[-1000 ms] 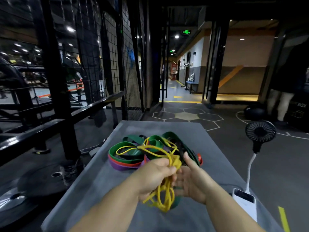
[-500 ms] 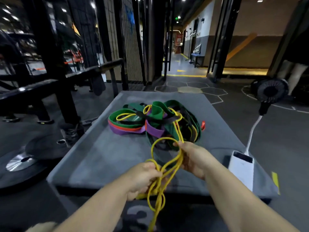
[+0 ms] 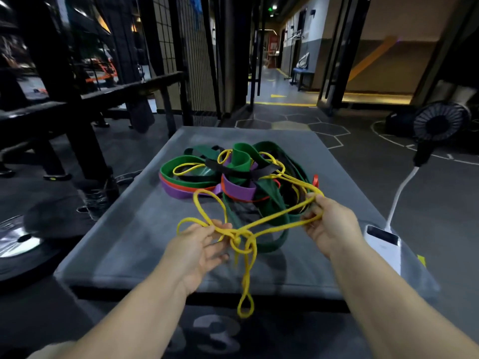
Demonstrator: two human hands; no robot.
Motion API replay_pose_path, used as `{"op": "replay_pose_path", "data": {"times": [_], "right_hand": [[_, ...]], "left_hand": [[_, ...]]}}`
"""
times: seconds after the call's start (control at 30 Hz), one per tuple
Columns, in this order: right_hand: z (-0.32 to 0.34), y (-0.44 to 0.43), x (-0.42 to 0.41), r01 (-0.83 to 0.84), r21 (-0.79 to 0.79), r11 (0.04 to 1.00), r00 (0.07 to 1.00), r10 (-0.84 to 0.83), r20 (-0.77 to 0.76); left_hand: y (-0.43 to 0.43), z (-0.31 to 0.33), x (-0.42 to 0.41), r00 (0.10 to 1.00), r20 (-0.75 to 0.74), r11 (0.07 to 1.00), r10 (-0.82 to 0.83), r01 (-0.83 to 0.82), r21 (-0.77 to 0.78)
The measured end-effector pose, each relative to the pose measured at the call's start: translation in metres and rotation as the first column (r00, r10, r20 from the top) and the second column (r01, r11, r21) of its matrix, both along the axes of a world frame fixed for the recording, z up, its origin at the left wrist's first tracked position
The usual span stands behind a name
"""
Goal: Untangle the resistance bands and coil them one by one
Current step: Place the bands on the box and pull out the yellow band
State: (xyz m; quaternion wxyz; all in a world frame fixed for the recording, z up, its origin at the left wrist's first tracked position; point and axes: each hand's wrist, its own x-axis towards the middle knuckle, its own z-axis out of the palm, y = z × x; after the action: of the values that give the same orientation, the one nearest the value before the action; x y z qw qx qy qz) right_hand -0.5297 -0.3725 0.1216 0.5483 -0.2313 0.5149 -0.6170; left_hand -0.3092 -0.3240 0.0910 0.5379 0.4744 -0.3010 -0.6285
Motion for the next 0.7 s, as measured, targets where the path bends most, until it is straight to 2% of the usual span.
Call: {"op": "replay_pose_path", "data": {"times": [0.07,0.13,0.2,0.27,0.33,0.4,0.43,0.5,0.53,0.57,0.6,0.63,0.7], "right_hand": [[0.0,-0.003,-0.002,0.022,-0.002,1.0,0.998,-0.022,0.062],[-0.002,-0.004,-0.003,0.012,0.006,1.0,0.999,-0.012,0.045],[-0.008,-0.005,-0.003,-0.066,0.017,0.998,0.993,0.067,-0.093],[-0.013,-0.002,-0.001,-0.188,0.067,0.98,0.905,0.2,-0.376],[-0.016,0.004,0.004,-0.264,0.192,0.945,0.664,0.323,-0.675],[-0.022,0.011,0.011,-0.244,0.286,0.927,0.362,0.361,-0.86],[-0.026,0.015,0.015,-0.21,0.276,0.938,0.227,0.322,-0.919],[-0.026,0.029,0.028,-0.192,0.07,0.979,0.021,0.075,-0.997],[-0.026,0.032,0.032,-0.222,-0.048,0.974,-0.039,-0.058,-0.998],[-0.024,0.035,0.035,-0.264,-0.146,0.953,-0.058,-0.167,-0.984],[-0.026,0.034,0.037,-0.319,-0.191,0.928,-0.032,-0.212,-0.977],[-0.025,0.033,0.038,-0.397,-0.175,0.901,0.031,-0.178,-0.984],[-0.021,0.035,0.041,-0.553,-0.023,0.833,0.199,0.105,-0.974]], "left_hand": [[-0.002,0.001,0.005,1.0,-0.005,1.0,0.007,-0.007,0.012],[-0.003,0.002,0.009,1.0,-0.014,1.0,0.013,-0.013,0.013],[-0.004,0.004,0.01,0.999,-0.034,0.999,0.03,-0.03,0.011],[-0.004,0.006,0.01,0.998,-0.047,0.999,0.045,-0.045,0.005],[-0.004,0.008,0.009,0.997,-0.051,0.999,0.053,-0.053,-0.003],[-0.004,0.009,0.009,0.997,-0.05,0.999,0.051,-0.052,-0.007],[-0.004,0.009,0.009,0.998,-0.048,0.999,0.044,-0.044,-0.01],[-0.004,0.01,0.007,0.999,-0.049,1.0,0.025,-0.025,-0.012],[-0.003,0.011,0.005,0.998,-0.055,1.0,0.017,-0.018,-0.01],[-0.002,0.012,0.003,0.998,-0.06,1.0,0.01,-0.011,-0.011],[-0.001,0.013,0.001,0.998,-0.065,1.0,0.001,-0.002,-0.016],[0.0,0.014,-0.001,0.998,-0.07,1.0,-0.006,0.004,-0.026],[0.001,0.015,-0.005,0.996,-0.083,0.999,-0.012,0.008,-0.046]]}}
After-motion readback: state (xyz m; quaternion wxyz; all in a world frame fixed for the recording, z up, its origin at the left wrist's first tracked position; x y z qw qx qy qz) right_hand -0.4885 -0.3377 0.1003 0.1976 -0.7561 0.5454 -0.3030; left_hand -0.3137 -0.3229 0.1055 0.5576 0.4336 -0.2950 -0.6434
